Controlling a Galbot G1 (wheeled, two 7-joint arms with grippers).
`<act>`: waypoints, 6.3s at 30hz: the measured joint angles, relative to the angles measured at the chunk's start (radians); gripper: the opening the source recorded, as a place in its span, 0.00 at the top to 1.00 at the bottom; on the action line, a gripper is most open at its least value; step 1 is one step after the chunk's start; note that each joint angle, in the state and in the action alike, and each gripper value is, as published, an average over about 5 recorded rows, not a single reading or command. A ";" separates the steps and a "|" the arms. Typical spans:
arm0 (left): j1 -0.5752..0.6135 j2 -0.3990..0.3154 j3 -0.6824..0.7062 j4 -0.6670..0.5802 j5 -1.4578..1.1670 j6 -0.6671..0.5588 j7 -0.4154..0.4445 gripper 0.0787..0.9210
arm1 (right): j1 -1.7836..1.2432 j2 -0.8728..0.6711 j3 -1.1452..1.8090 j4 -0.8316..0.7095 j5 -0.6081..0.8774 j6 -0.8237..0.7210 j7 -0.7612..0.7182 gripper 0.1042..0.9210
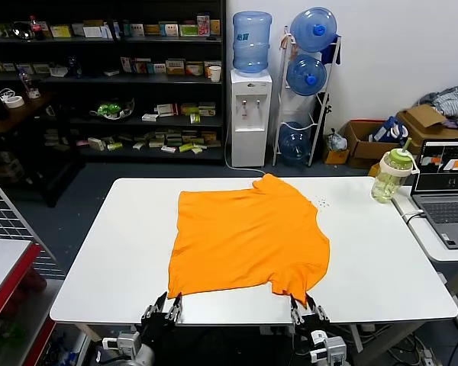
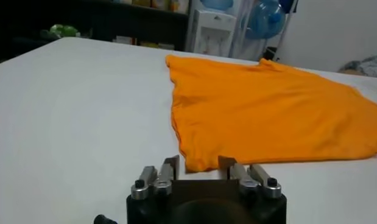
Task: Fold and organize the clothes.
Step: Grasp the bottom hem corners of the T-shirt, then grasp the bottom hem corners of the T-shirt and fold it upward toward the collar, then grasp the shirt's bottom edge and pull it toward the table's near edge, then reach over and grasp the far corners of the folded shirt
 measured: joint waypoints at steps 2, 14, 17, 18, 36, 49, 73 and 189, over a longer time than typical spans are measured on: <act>0.000 0.000 0.002 0.000 0.001 0.001 -0.001 0.72 | -0.006 -0.002 0.001 0.005 0.001 0.003 0.003 0.86; 0.029 0.028 -0.012 -0.049 -0.023 0.012 -0.025 0.98 | -0.094 -0.073 0.020 0.109 0.040 0.010 0.025 0.97; 0.053 0.051 -0.021 -0.083 -0.045 0.022 -0.040 0.98 | -0.134 -0.102 0.027 0.147 0.055 0.014 0.031 0.97; 0.063 0.060 -0.024 -0.096 -0.054 0.026 -0.045 0.98 | -0.148 -0.112 0.030 0.159 0.059 0.016 0.032 0.97; 0.208 0.168 -0.073 -0.290 -0.194 0.065 -0.106 0.98 | -0.279 -0.224 0.033 0.302 0.121 0.021 0.075 0.97; 0.012 0.212 -0.034 -0.189 -0.244 0.059 -0.057 0.98 | 0.019 -0.367 -0.016 0.224 0.283 -0.073 0.126 0.97; -0.323 0.202 0.086 0.055 -0.276 0.108 -0.054 0.75 | 0.463 -0.435 -0.222 -0.037 0.434 -0.157 0.138 0.73; -0.300 0.282 -0.032 0.014 -0.435 0.178 -0.052 0.13 | 0.568 -0.464 -0.201 -0.115 0.636 -0.298 0.142 0.12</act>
